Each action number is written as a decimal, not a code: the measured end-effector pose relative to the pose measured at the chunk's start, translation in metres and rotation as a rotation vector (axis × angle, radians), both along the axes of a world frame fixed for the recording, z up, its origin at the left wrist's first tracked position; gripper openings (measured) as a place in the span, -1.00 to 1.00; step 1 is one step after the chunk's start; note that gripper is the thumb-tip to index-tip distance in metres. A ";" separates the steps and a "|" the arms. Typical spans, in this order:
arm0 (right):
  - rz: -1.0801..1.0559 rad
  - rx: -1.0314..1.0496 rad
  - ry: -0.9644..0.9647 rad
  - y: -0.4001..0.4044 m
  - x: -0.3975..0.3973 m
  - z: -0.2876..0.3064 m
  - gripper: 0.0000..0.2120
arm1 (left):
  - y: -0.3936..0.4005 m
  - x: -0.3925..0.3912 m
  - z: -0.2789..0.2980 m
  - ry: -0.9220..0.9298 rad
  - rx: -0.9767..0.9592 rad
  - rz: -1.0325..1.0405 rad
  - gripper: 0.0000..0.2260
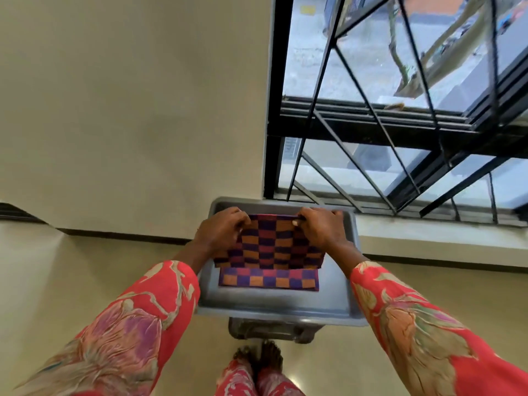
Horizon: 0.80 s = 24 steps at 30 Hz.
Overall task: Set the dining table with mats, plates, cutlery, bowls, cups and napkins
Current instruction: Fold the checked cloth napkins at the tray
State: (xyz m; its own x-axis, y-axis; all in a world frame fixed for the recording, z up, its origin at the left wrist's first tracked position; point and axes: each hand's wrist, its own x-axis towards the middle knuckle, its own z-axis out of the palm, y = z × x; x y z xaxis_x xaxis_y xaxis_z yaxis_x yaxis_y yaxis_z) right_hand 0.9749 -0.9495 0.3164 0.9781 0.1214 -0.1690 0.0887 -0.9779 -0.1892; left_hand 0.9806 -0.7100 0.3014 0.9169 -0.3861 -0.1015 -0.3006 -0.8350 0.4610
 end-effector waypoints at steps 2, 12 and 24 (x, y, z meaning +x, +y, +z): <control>-0.023 0.018 0.046 -0.004 -0.005 0.020 -0.80 | 0.008 -0.001 0.014 0.054 -0.009 -0.052 -0.73; -0.241 0.013 0.083 -0.003 -0.046 0.109 -0.69 | 0.039 -0.011 0.086 0.029 -0.180 -0.035 -0.69; -0.622 0.988 -0.281 0.016 -0.120 0.164 -0.86 | 0.069 -0.036 0.131 0.335 -0.981 0.314 -0.86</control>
State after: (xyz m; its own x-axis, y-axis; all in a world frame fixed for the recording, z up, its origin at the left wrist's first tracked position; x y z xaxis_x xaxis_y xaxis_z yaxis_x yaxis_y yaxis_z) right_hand 0.8547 -0.9336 0.4803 0.9028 -0.4281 -0.0403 -0.1890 -0.3110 -0.9314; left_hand 0.9444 -0.6408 0.4322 0.9721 -0.1882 -0.1403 0.1282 -0.0753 0.9889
